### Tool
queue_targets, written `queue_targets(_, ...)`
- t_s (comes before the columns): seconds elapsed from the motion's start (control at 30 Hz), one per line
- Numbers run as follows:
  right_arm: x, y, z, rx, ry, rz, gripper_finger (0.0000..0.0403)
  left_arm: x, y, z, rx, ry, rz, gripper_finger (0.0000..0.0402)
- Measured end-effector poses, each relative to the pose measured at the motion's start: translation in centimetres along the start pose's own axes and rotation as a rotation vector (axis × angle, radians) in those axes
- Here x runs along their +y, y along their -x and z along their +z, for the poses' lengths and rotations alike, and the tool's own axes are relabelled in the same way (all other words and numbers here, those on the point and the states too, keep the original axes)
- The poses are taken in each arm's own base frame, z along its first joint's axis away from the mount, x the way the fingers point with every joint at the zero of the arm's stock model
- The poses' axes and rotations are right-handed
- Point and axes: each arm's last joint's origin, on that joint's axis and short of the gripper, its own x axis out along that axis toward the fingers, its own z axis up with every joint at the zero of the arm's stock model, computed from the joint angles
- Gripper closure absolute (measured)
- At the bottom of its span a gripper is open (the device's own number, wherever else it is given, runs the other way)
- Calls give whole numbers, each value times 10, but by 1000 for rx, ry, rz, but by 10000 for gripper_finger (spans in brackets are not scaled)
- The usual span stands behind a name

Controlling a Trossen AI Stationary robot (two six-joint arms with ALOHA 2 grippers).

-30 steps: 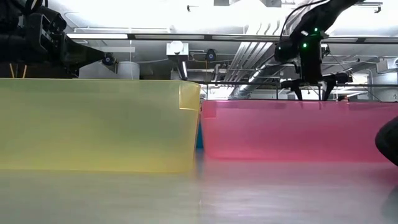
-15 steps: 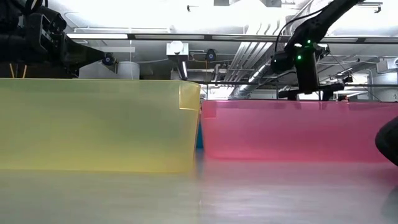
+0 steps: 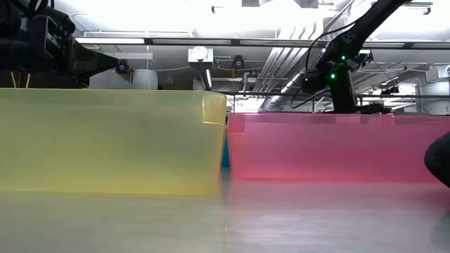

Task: Sort spices by type
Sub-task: Put the green spice bottle into the pink bin

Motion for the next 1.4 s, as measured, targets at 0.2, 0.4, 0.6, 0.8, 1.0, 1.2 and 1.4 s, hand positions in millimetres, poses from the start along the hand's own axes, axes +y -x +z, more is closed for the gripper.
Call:
queue_targets(0.2, -1, -2, -2, 7, 93, -32, 211, 0, 0, 0, 0, 0, 0, 401)
queue_targets(0.4, -6, 2, -5, 17, 232, -56, 211, 0, 0, 0, 0, 0, 0, 401)
queue_targets(0.6, -12, 37, -6, -52, 368, 83, 211, 0, 0, 0, 0, 0, 0, 401)
queue_targets(0.8, -34, 120, -24, -164, 653, 475, 211, 0, 0, 0, 0, 0, 0, 402)
queue_targets(1.0, -83, 190, -90, -11, 1029, 916, 211, 0, 0, 0, 0, 0, 0, 402)
queue_targets(1.2, -133, 213, -152, 180, 1320, 958, 211, 0, 0, 0, 0, 0, 0, 402)
queue_targets(1.4, -144, 202, -188, 126, 1521, 743, 211, 0, 0, 0, 0, 0, 0, 401)
